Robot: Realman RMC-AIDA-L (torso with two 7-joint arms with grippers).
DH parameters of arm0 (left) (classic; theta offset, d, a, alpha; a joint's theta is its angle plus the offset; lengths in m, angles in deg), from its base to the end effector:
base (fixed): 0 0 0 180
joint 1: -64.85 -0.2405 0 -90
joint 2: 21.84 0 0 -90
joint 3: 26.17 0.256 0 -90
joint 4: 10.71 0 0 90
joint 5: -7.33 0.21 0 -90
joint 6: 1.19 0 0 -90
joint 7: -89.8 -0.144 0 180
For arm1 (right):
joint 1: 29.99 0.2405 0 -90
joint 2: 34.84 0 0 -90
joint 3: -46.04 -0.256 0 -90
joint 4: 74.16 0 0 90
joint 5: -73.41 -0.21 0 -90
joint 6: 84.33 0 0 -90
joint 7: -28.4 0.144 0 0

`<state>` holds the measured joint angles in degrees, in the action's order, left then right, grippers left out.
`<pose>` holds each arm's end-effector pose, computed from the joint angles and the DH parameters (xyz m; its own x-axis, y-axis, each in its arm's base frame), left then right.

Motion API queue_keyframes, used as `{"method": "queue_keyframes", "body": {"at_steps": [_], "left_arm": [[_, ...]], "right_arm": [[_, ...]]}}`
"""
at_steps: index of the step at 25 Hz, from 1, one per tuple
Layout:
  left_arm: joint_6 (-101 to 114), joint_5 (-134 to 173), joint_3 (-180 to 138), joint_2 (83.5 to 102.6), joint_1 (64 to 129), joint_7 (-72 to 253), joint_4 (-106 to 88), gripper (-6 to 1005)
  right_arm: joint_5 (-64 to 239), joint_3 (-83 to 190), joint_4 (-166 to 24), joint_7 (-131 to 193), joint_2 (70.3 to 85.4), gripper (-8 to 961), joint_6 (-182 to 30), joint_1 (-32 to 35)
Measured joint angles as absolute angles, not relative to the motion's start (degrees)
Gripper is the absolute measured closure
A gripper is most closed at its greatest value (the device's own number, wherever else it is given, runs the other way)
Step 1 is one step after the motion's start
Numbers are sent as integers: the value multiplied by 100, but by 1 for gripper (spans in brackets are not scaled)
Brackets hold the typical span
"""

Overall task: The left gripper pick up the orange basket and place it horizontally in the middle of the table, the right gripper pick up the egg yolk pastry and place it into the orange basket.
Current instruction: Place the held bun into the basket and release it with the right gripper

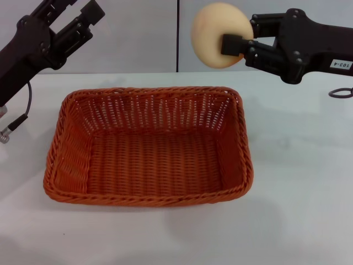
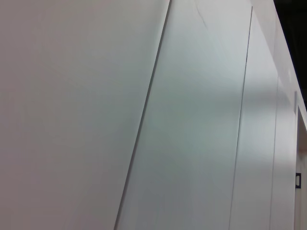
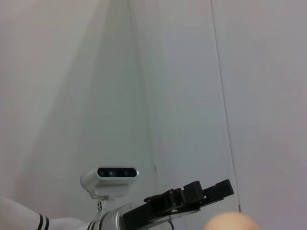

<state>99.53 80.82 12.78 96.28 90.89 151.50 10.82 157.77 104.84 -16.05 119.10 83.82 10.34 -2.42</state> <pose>-0.2494 0.3125 0.0430 0.3466 -0.0456 0.9369 0.5203 -0.8218 -0.2325 0.1542 0.3336 0.0459 0.6877 -0.1014 -0.7189 -0.2144 -0.9744 -0.0677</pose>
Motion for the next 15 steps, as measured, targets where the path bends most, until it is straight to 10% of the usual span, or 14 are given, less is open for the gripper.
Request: {"method": "queue_keyframes", "body": {"at_steps": [6,15], "left_arm": [[9953,8091,1277,9628,9056,15150,1082,215],[9959,8092,1323,9629,9061,15150,1082,215]], "right_arm": [[15772,10428,-1608,11911,8379,697,1066,-320],[15735,10336,-1564,11900,8367,279,1150,-461]]}}
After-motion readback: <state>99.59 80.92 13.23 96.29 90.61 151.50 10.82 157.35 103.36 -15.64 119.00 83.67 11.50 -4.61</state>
